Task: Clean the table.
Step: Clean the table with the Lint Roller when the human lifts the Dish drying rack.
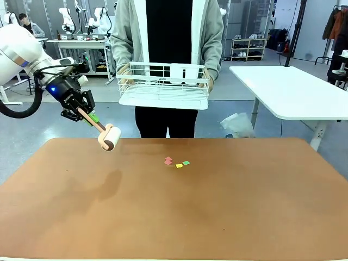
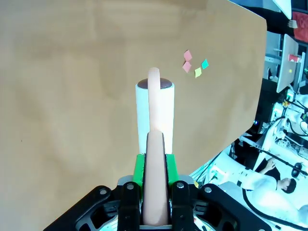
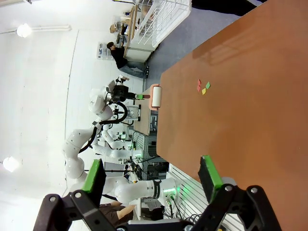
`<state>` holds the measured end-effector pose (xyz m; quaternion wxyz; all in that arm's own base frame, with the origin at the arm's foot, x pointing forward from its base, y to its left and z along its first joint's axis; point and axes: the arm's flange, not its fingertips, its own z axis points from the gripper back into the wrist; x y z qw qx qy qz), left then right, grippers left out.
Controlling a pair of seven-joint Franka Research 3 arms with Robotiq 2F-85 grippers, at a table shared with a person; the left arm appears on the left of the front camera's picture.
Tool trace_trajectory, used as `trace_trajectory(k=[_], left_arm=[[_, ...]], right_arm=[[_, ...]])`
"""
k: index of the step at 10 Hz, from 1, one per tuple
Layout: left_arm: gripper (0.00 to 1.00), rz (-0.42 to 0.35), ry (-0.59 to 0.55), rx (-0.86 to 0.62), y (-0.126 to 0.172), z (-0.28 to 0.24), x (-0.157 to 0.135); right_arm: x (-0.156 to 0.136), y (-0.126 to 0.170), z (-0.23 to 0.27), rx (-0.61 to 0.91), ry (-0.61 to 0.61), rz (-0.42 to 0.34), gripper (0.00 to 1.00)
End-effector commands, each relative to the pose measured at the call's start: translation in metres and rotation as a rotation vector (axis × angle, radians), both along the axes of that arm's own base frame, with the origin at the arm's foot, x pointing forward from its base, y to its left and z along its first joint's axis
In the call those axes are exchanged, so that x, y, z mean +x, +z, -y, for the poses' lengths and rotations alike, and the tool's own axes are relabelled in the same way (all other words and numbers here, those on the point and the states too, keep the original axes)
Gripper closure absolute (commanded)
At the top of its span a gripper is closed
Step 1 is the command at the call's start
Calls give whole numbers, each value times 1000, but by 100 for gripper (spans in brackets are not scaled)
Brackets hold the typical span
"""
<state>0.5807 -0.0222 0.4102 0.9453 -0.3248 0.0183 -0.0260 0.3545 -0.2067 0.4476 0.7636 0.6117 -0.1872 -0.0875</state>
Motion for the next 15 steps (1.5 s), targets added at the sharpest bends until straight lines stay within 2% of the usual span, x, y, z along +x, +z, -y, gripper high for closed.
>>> trace_trajectory(k=[1, 3, 4, 7, 12, 15], left_arm=[[79, -4, -8, -6, 7, -2, -3], [79, 1, 0, 0, 0, 0, 0], [79, 36, 23, -21, -15, 14, 5], [79, 90, 60, 18, -33, 43, 20], [79, 83, 107, -14, -54, 79, 27], [79, 37, 29, -15, -66, 98, 31]], right_arm=[[-2, 4, -2, 19, -3, -1, 0], [-2, 4, -2, 19, -3, -1, 0], [-2, 4, -2, 19, -3, -1, 0], [-2, 4, -2, 19, -3, -1, 0], [-2, 4, -2, 19, -3, -1, 0], [-2, 4, -2, 19, -3, -1, 0]])
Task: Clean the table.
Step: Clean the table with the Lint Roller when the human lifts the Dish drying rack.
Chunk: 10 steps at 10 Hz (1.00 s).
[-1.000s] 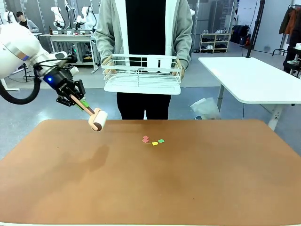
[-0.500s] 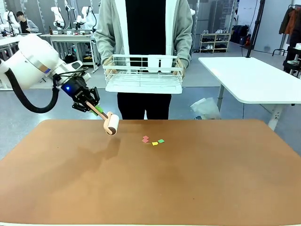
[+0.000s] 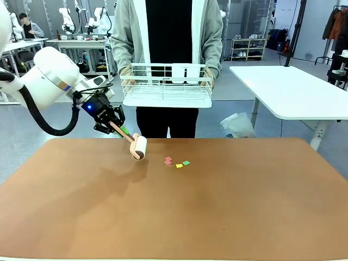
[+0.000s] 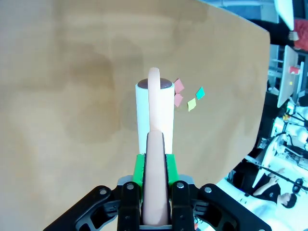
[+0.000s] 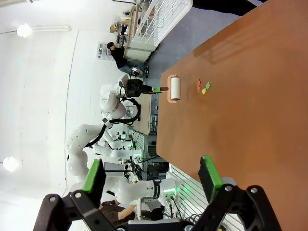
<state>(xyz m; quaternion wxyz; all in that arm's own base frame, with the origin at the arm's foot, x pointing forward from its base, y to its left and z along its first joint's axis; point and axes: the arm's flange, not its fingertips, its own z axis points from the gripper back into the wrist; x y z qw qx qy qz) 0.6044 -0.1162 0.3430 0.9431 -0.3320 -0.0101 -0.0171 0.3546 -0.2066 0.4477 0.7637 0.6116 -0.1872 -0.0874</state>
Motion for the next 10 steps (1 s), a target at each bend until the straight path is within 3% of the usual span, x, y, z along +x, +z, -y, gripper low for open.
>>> trace_trajectory(k=[1, 7, 10], left_arm=[[79, -15, -12, 6, -1, 7, 8], [79, -69, -24, -11, -50, 3, 2], [79, -65, -48, -17, -51, 5, 1]], right_arm=[[-2, 4, -2, 20, -3, -1, 0], [-2, 4, -2, 20, -3, -1, 0], [-2, 4, -2, 20, -3, -1, 0]])
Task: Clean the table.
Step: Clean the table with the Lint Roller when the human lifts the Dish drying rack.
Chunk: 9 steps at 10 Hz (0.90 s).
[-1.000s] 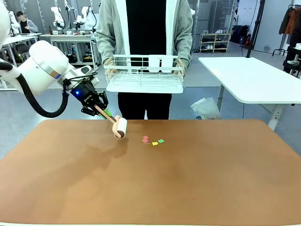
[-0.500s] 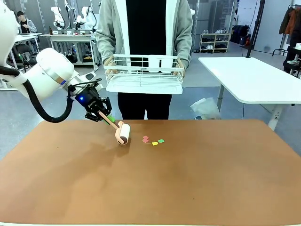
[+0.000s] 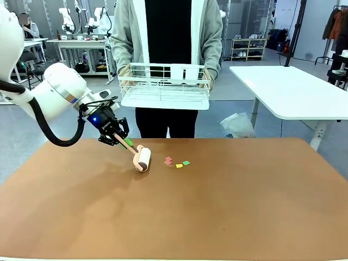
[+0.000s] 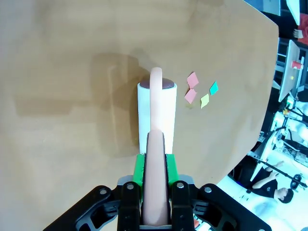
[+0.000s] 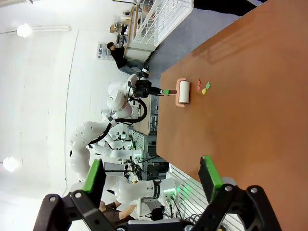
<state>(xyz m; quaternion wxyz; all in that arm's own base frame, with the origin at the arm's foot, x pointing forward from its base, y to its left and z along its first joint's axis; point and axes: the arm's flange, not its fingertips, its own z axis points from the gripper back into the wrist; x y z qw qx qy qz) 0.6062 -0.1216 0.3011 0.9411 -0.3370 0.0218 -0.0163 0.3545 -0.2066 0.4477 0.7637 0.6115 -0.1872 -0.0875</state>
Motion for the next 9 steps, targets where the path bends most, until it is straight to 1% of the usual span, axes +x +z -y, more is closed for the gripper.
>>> trace_trajectory(k=[1, 3, 4, 5, 6, 7, 8, 9], left_arm=[[79, -9, -24, 5, -12, 2, -2], [79, -15, -42, -7, -11, 17, -2], [79, -10, -57, -19, -8, 35, -2], [79, -7, -100, -24, -10, 55, -2], [79, -33, -112, -23, -19, 79, -2], [79, -73, -120, -23, -33, 119, -4], [79, -69, -127, -3, -51, 170, -9], [79, -62, -168, -29, -63, 215, -13]], right_arm=[[-2, 4, -2, 20, -3, -1, 0], [-2, 4, -2, 20, -3, -1, 0], [-2, 4, -2, 20, -3, -1, 0], [-2, 4, -2, 20, -3, -1, 0], [-2, 4, -2, 20, -3, -1, 0], [-2, 4, -2, 20, -3, -1, 0], [-2, 4, -2, 20, -3, -1, 0], [-2, 4, -2, 20, -3, -1, 0]])
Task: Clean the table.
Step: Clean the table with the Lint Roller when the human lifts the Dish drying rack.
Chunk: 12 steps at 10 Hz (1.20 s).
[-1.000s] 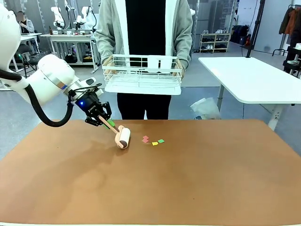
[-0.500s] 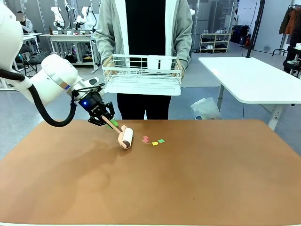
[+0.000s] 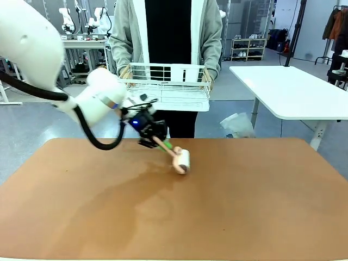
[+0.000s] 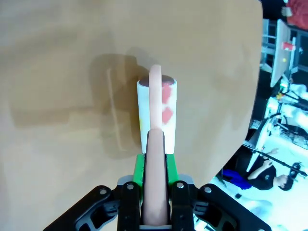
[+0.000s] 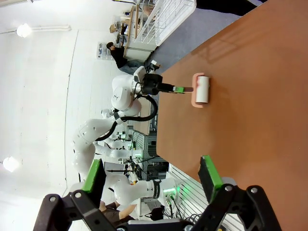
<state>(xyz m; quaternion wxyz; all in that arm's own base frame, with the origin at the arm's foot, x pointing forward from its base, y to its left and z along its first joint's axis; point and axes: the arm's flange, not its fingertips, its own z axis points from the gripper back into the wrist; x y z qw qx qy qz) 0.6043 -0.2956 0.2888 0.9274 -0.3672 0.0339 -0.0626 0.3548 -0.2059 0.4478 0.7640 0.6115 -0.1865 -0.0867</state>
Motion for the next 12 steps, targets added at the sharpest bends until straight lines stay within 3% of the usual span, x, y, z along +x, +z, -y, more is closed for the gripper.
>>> trace_trajectory(k=[1, 3, 9, 10, 12], left_arm=[[79, -88, -99, 35, -56, 72, -12], [79, -106, -120, 12, -50, 99, -10], [79, -126, -140, -33, -37, 100, -8], [79, -124, -156, -42, -19, 102, -8], [79, -49, -152, 18, 91, 111, -7]], right_arm=[[-2, 4, -2, 20, -5, -1, 0], [-2, 4, -2, 20, -5, -1, 0], [-2, 4, -2, 20, -5, -1, 0], [-2, 4, -2, 20, -5, -1, 0], [-2, 4, -2, 20, -5, -1, 0]])
